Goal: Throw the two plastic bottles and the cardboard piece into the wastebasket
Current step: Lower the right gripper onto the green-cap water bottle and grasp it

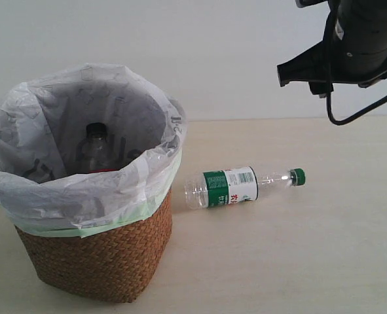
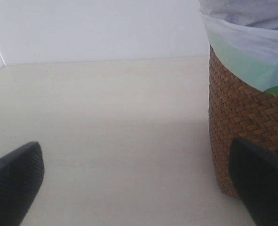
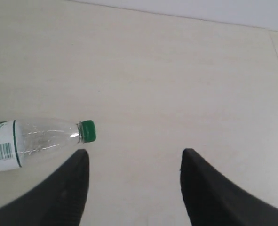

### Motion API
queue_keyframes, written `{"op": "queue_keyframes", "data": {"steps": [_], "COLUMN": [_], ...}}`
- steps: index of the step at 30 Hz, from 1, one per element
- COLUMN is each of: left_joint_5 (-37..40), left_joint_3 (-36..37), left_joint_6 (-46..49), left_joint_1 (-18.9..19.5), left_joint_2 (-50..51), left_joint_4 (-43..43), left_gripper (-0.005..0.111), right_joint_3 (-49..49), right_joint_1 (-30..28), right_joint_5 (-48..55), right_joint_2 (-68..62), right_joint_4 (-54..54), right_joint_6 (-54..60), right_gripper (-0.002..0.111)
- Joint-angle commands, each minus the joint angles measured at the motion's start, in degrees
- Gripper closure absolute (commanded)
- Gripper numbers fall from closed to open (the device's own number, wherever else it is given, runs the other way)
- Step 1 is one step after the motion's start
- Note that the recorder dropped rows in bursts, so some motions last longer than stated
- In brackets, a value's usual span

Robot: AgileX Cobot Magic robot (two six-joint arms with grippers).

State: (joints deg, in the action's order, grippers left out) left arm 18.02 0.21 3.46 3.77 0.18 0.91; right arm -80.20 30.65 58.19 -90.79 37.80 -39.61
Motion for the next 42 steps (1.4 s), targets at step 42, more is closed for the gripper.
{"op": "queue_keyframes", "data": {"steps": [42], "left_joint_5": [-0.4], "left_joint_3": [-0.2], "left_joint_6": [-0.5], "left_joint_1": [-0.4], "left_joint_2": [-0.2], "left_joint_4": [0.1], "left_gripper": [-0.001], "right_joint_3": [0.1], "right_joint_1": [-0.3], "right_joint_5": [-22.1], "right_joint_2": [-22.9], "right_joint_4": [-10.1], "right_joint_6": [52.7], "right_gripper": [0.057]}}
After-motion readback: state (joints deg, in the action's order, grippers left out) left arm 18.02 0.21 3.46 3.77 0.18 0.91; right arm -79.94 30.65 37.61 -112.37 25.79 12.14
